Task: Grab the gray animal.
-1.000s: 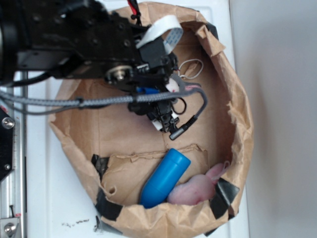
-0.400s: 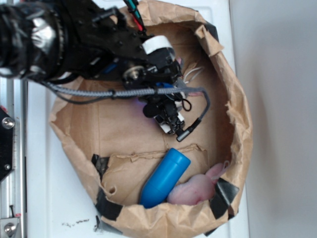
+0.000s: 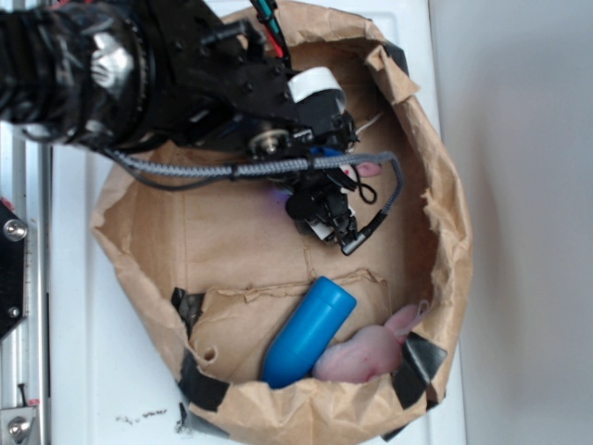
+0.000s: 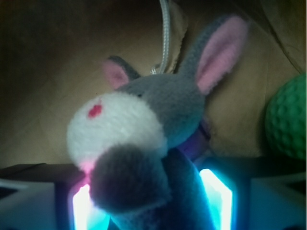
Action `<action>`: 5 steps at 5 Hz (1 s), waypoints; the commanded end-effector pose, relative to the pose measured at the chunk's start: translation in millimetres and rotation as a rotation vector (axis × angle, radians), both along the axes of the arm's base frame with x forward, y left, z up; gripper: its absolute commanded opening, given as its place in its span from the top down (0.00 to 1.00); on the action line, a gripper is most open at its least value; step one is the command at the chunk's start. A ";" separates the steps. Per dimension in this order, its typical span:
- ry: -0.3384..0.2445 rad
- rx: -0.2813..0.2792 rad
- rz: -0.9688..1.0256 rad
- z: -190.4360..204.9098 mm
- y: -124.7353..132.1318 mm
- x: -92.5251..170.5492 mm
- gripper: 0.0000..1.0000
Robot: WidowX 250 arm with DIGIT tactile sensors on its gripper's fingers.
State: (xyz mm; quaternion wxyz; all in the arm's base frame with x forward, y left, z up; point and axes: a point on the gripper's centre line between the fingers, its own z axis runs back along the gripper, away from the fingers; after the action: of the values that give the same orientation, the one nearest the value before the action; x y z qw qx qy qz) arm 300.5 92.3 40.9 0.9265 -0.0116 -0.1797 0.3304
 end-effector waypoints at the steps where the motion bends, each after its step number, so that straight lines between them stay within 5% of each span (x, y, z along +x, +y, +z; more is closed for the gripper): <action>1: -0.072 -0.015 0.003 34.5 10.3 -2.5 1.00; 3: -0.150 -0.092 -0.008 101.5 14.7 -15.7 1.00; 4: -0.144 -0.157 -0.037 121.1 7.7 -14.5 1.00; 5: -0.113 -0.138 -0.073 144.5 -12.6 -8.2 1.00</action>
State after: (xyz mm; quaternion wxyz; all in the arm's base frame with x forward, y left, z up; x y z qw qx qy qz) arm 288.7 74.3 156.8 0.9290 -0.1033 -0.1622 0.3162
